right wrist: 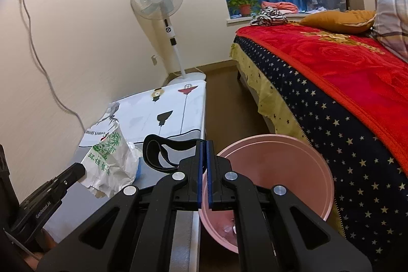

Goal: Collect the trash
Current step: 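Carry the strap and paper bag over the pink bin and open both tools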

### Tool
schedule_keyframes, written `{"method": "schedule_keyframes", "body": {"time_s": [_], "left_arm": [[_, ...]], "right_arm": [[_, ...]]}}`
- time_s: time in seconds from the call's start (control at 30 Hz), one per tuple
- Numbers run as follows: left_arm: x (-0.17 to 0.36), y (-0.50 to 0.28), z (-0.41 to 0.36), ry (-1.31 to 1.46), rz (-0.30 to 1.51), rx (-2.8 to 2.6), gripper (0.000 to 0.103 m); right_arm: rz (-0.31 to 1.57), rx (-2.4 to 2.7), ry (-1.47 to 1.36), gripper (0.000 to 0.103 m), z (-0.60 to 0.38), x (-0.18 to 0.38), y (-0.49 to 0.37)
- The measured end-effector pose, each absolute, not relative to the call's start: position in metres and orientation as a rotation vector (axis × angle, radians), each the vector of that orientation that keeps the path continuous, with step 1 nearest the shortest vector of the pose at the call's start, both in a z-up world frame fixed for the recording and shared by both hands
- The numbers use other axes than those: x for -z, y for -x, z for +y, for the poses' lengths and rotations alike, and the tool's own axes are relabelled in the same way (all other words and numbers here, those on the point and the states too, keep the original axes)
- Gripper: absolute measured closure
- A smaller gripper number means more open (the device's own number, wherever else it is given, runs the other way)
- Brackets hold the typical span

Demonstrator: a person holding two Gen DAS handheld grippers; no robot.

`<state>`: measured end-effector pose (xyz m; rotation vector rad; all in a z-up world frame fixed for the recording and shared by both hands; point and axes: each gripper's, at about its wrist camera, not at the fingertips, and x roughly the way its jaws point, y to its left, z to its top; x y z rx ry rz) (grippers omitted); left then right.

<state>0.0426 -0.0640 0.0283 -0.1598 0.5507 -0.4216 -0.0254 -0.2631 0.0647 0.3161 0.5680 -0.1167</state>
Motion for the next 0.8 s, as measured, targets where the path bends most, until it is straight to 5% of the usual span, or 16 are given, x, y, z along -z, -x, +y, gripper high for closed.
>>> {"method": "schedule_keyframes", "body": {"time_s": [0.8], "left_arm": [[-0.025,-0.045,-0.138,0.141,0.561,0.594,0.101]], "right_arm": [[0.537,0.317,-0.377,0.100,-0.324,-0.068,0.046]]}}
